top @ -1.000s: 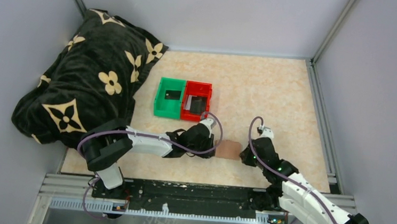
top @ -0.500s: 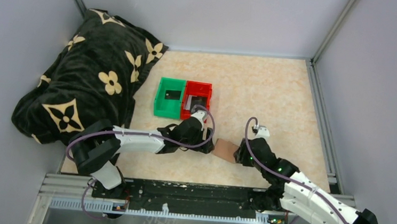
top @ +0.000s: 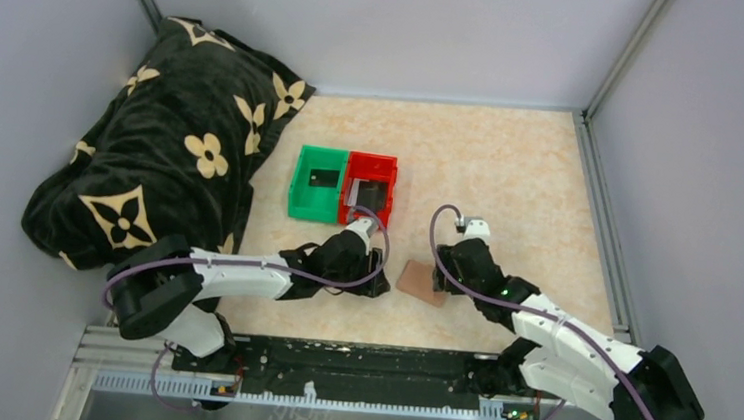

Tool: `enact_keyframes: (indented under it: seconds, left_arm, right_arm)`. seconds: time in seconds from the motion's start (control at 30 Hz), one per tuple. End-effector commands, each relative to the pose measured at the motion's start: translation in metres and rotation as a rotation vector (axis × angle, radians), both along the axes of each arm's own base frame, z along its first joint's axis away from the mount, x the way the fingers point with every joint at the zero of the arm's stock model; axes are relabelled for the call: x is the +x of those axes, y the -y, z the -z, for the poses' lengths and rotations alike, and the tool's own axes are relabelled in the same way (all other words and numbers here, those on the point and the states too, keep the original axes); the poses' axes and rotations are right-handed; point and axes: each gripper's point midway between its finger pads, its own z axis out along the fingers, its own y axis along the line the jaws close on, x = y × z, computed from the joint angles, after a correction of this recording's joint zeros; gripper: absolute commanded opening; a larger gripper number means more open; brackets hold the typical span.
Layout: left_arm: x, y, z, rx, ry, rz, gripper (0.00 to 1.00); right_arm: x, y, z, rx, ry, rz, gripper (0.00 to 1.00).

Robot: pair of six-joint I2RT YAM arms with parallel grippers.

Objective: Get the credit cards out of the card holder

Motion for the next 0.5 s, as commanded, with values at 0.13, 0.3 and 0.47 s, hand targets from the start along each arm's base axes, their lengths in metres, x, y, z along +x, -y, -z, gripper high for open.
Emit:
enact_keyframes:
  seconds: [0.13,0.3,0.47]
  left_arm:
    - [-0.028,0.038,0.014,-0.095,-0.099,0.068,0.49]
    - [-0.028,0.045,0.02,-0.092,-0.109,0.075,0.48]
    - [-0.021,0.04,0.018,-0.056,-0.078,0.054,0.48]
  right_arm:
    - [0.019,-0.014,-0.014,0.113,0.063,-0.07,0.64]
    - [0.009,-0.023,-0.004,0.181,0.028,-0.098,0.6]
    - [0.002,-0.025,0.0,0.205,0.017,-0.116,0.56]
